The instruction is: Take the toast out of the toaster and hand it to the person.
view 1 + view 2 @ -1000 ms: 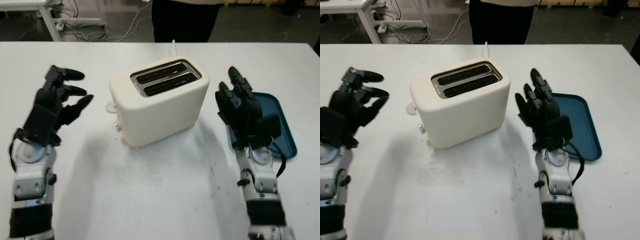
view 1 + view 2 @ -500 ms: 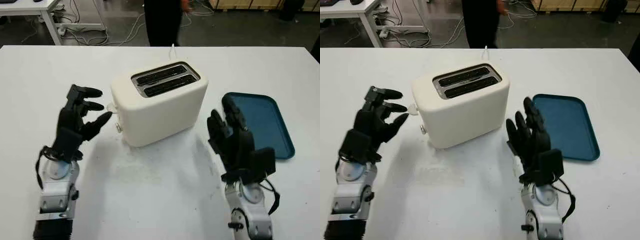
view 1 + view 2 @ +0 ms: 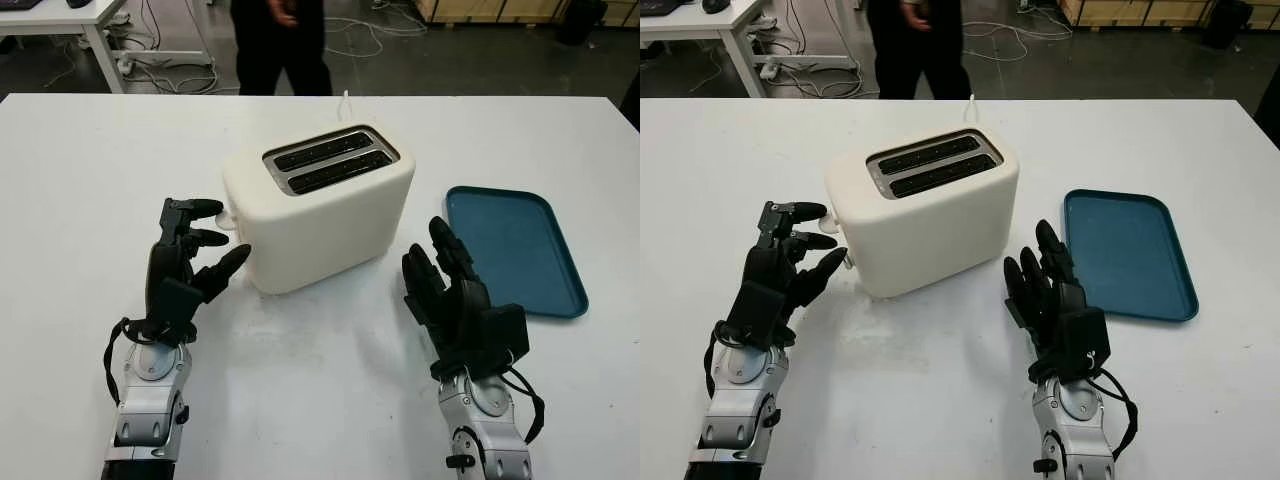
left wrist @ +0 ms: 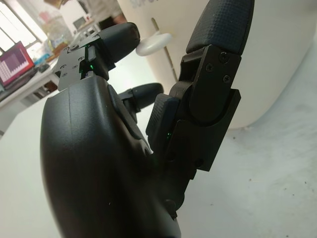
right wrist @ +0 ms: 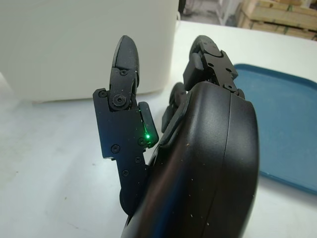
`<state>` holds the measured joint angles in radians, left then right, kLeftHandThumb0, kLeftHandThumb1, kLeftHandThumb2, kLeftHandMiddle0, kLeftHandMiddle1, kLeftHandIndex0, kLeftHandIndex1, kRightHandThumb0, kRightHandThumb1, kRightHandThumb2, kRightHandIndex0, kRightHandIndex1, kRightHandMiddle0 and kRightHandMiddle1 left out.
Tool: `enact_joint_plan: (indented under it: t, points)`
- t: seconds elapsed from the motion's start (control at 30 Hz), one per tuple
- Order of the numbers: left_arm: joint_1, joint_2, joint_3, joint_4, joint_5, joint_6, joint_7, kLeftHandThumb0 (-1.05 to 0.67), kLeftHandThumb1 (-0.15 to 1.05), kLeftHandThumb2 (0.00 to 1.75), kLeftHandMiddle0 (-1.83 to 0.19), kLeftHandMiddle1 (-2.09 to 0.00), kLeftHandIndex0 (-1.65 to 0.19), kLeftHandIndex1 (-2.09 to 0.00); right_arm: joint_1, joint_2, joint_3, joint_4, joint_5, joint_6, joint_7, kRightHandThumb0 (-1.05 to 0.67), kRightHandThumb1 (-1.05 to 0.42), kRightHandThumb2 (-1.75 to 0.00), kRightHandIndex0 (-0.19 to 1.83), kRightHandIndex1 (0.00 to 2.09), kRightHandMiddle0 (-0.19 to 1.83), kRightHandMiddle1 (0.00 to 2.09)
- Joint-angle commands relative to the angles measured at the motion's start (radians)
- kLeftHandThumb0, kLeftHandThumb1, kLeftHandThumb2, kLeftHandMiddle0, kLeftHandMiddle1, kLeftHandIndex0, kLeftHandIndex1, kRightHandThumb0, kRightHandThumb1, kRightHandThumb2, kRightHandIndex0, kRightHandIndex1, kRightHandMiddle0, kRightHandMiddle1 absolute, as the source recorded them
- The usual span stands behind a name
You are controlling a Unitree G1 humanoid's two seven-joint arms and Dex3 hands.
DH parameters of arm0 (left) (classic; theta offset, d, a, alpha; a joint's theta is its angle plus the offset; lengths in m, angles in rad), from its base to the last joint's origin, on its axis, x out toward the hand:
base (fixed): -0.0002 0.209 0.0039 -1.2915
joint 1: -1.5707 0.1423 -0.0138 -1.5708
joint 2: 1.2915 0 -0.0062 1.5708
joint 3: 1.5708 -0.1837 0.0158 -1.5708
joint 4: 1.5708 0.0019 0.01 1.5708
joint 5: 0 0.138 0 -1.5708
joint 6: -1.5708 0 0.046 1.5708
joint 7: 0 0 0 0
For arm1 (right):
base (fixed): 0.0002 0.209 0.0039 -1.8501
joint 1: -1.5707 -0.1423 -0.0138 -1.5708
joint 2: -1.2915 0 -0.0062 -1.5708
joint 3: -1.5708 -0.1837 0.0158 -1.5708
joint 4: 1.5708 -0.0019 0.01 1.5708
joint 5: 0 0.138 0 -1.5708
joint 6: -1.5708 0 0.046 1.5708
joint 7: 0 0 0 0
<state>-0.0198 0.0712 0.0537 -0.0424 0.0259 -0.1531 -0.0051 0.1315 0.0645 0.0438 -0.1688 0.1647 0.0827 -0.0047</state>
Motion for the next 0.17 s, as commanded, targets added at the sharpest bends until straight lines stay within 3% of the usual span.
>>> enact_joint_plan:
  t: [0.0, 0.13]
  points:
    - [0.009, 0.008, -0.002, 0.034, 0.011, -0.012, -0.001, -1.05, 0.92, 0.19, 0.0, -1.75, 0.0, -1.67, -0.01, 0.014, -0.002, 0.007, -0.003, 0.013, -0.005, -0.42, -0.92, -0.4, 0.2, 0.02, 0.21, 0.01]
    - [0.009, 0.006, -0.003, 0.04, 0.038, -0.004, 0.022, -1.05, 0.92, 0.25, 0.0, -1.75, 0.0, -1.7, -0.017, 0.003, -0.001, -0.005, -0.015, 0.031, -0.011, -0.43, -0.92, -0.4, 0.2, 0.02, 0.21, 0.01]
